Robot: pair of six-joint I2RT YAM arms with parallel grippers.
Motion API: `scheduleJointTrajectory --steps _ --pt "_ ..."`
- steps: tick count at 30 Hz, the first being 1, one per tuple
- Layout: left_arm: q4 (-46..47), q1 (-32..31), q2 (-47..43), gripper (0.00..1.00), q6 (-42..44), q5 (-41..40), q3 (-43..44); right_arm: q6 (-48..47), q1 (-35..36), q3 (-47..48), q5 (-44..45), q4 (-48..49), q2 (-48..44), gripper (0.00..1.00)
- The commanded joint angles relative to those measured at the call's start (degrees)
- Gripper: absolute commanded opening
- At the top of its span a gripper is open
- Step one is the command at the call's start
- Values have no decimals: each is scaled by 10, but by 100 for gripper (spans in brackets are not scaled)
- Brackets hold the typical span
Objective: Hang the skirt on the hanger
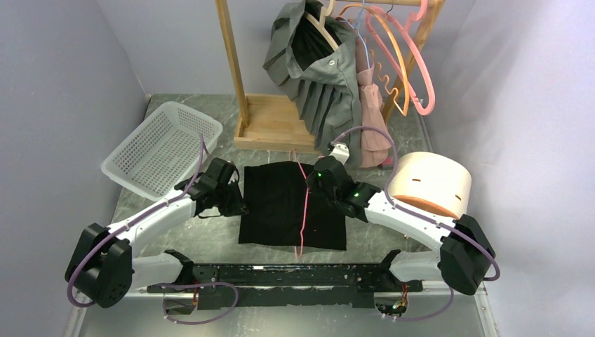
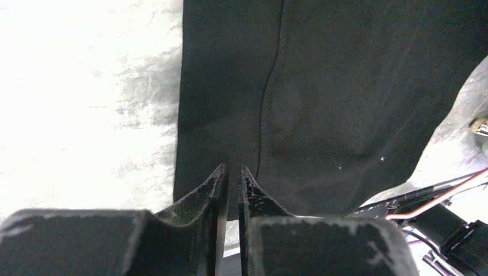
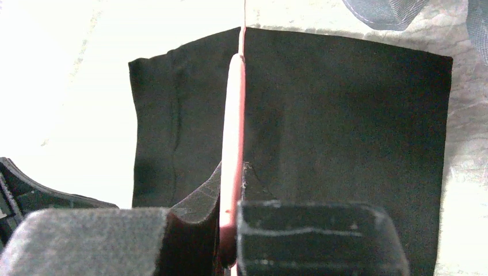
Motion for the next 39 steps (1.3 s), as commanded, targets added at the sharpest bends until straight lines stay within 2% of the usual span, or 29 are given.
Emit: scheduleJointTrajectory --steps 1,9,14,16,18,22,25,27,31,34,36,39 --pt "6 2 -18 17 10 -8 21 -1 -2 20 6 -3 -33 0" --pt "13 1 -67 26 21 -24 49 -26 -2 67 0 -63 -104 0" --pt "-3 2 -115 38 37 -58 100 -99 -2 123 -43 -123 -137 0" --pt "-8 2 -135 48 51 -72 129 -139 -2 161 -72 -154 -142 0" --pt "-2 2 -155 54 80 -77 161 -189 -2 196 -108 -188 -143 0" --pt "32 1 -183 68 193 -50 229 -277 -2 254 -174 -234 -141 0" --pt "57 2 -192 77 280 0 274 -334 -3 308 -204 -261 -125 0" --pt "74 2 -193 79 344 52 296 -363 -2 341 -224 -274 -110 0" --pt "118 2 -185 78 465 196 309 -427 -2 388 -306 -281 -84 0" --pt "150 1 -178 72 545 288 288 -460 -2 406 -357 -278 -68 0" --pt "132 1 -170 72 612 337 284 -474 -2 411 -380 -274 -60 0" --pt "58 2 -159 72 745 404 295 -498 -2 414 -407 -276 -50 0"
